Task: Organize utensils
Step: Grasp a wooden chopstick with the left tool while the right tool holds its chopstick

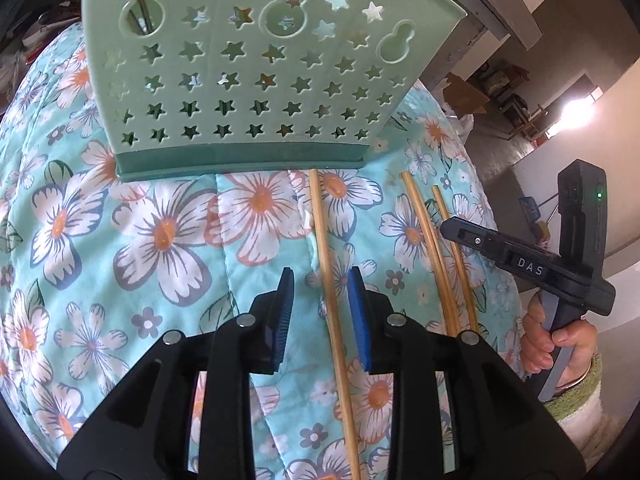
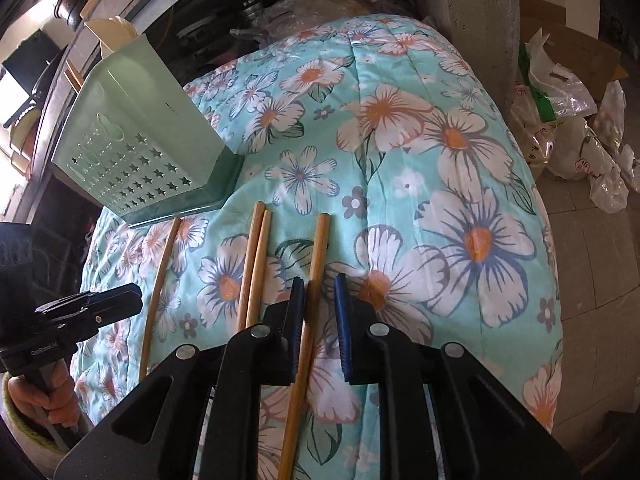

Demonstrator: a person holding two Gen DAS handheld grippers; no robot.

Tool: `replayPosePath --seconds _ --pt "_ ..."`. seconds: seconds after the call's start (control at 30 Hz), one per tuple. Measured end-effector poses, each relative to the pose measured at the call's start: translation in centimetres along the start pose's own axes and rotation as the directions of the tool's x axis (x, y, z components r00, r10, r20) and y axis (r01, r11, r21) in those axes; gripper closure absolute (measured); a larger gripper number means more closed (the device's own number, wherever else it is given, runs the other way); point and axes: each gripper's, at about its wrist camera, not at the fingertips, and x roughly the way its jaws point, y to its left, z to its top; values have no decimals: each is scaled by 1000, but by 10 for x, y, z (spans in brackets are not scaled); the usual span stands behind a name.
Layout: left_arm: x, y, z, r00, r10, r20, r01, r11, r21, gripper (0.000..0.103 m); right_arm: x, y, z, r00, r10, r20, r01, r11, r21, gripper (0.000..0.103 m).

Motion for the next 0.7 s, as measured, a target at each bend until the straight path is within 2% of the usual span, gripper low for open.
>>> replayPosePath --seconds 0.23,0.47,0.7 --pt "21 -14 29 997 71 -18 -69 994 90 76 -4 -5 -4 1000 7 9 -8 1000 23 94" --pt "42 -17 49 989 149 -12 -146 980 135 78 -3 -4 -1 1000 10 -10 -9 1000 16 93" --pt "41 -15 54 985 170 9 -170 979 112 93 2 -7 11 1000 23 -15 -22 998 51 93"
